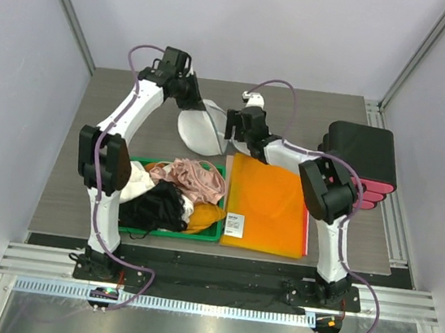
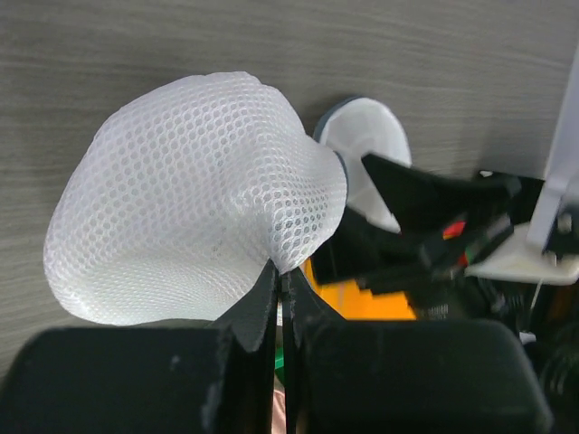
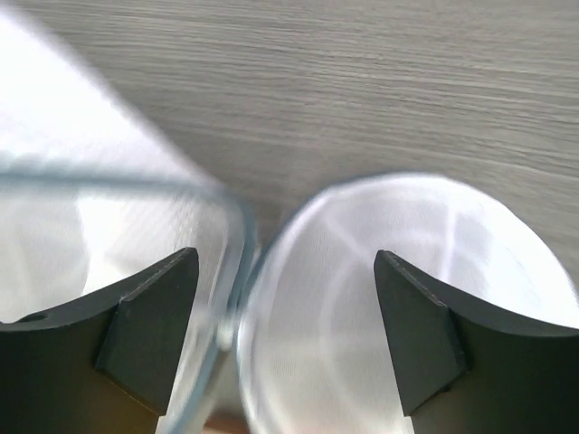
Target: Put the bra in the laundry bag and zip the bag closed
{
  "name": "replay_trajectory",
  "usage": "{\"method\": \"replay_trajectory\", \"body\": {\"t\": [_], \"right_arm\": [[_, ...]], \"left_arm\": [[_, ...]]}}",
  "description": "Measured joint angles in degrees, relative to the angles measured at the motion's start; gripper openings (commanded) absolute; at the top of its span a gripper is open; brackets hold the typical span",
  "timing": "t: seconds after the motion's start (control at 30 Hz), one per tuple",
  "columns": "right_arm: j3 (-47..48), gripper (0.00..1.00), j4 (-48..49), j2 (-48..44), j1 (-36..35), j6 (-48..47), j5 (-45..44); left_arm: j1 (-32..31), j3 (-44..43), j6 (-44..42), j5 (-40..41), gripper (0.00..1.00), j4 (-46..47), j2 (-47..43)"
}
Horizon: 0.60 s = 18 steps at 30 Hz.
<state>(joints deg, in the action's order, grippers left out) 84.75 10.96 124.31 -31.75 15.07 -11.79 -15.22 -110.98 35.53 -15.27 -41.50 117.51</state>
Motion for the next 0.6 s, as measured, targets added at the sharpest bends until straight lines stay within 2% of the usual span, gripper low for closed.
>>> {"method": "replay_trajectory", "body": {"t": [0.2, 0.3, 0.43, 0.6], "right_arm": [[-9.6, 0.82, 1.66, -12.61, -1.86, -1.55, -1.42], [-14.08, 0.73, 5.29, -15.76, -1.99, -0.87, -0.5], [-16.04, 0.7, 7.37, -13.27, -1.77, 1.22, 1.14], [-9.86, 0.67, 6.71, -3.26, -0.76, 3.17, 3.41]], "left_arm": [[0.68, -4.44, 0.72, -0.7, 0.0, 0.13, 0.92], [1.49, -5.62, 1.81, -1.11, 0.0, 0.46, 1.79], [2.45, -5.7, 3.32, -2.25, 0.0, 1.14, 2.32], [2.69, -5.49, 4.94, -5.01, 0.0, 2.73, 3.08]]}}
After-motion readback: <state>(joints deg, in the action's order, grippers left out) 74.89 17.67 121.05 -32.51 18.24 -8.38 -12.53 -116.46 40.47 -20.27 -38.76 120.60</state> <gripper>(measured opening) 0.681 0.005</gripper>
